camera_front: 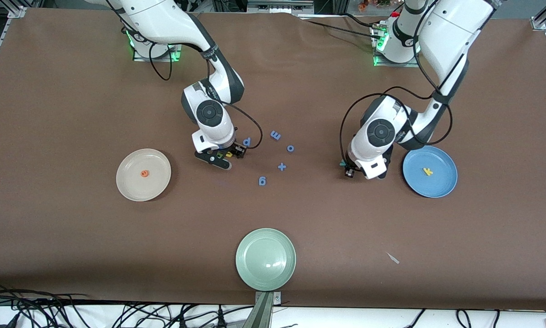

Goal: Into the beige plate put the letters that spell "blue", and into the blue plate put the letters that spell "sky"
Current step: 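Drop the teal letter on the blue plate while the right gripper grasps the yellow n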

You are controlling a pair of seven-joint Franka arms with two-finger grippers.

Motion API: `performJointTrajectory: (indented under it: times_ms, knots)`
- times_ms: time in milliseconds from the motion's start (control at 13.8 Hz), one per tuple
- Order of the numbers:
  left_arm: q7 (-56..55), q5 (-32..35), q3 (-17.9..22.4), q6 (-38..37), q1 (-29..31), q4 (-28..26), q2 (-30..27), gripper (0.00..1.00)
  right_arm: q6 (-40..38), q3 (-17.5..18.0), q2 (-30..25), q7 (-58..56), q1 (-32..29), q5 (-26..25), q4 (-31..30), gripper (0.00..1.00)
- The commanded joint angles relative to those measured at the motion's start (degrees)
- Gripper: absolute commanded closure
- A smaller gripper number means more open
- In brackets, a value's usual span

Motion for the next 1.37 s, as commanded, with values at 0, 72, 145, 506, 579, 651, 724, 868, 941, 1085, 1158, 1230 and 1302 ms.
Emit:
performJointTrajectory:
  times_ms: [0,72,145,506,579,651,724,868,941,1085,1158,1230,1302]
  knots:
    - [-0.49,-0.22,-0.33,-2.59,1.52,-0.06,-3.36,1.00,1.09,-0.03,-0.04,-0.46,-0.04,0.86,-0.68,0.51]
    - [-0.49,-0.22,-0.33,-3.03,2.22,0.47,-3.72,1.00,1.01,-0.12,-0.04,-0.64,-0.04,0.86,-0.59,0.55]
    - [0.38,-0.22,-0.33,-5.03,2.66,1.78,-3.89,1.00,0.92,-0.12,-0.04,-0.73,-0.04,0.86,-0.68,0.59]
    - [17.92,-2.86,-0.33,-11.29,11.34,5.48,-4.95,1.00,0.22,-0.73,-0.83,-2.83,-0.48,0.69,-0.07,0.73]
    - [20.92,-2.86,-0.24,-11.99,13.19,5.39,-5.12,1.00,-1.44,-1.52,-1.53,-3.53,-0.48,0.69,0.28,0.74]
    - [22.43,-2.86,-0.24,-13.39,14.78,5.39,-5.13,1.00,-3.89,-2.22,-1.89,-4.32,-0.56,0.69,1.42,0.74]
    - [24.45,-2.77,-0.16,-13.92,15.92,5.31,-5.13,1.00,-7.48,-3.19,-2.41,-5.55,-0.56,0.69,3.34,0.73]
    - [30.24,-1.81,-0.07,-14.02,18.64,4.00,-5.12,1.00,-16.79,-6.35,-2.85,-10.54,-0.57,0.86,7.91,0.73]
    - [32.97,-1.46,-0.07,-13.93,20.14,3.73,-5.13,1.00,-20.66,-8.28,-3.20,-14.05,-0.57,0.95,9.33,0.73]
    - [36.23,-0.76,0.02,-12.97,21.12,1.98,-4.86,1.00,-23.51,-12.23,-4.78,-21.52,-0.57,0.95,9.60,0.73]
    - [37.11,0.29,-0.07,-11.40,22.16,0.66,-4.86,1.00,-24.56,-14.08,-5.14,-25.38,-0.57,0.95,9.52,0.73]
    - [38.17,0.57,-0.15,-8.86,23.83,-1.18,-4.86,0.99,-25.27,-16.10,-5.40,-29.16,-0.57,0.95,9.52,0.73]
    - [39.48,0.57,-0.24,-7.70,24.63,-1.81,-4.95,0.95,-25.45,-17.77,-5.49,-32.77,-0.57,0.95,9.25,0.73]
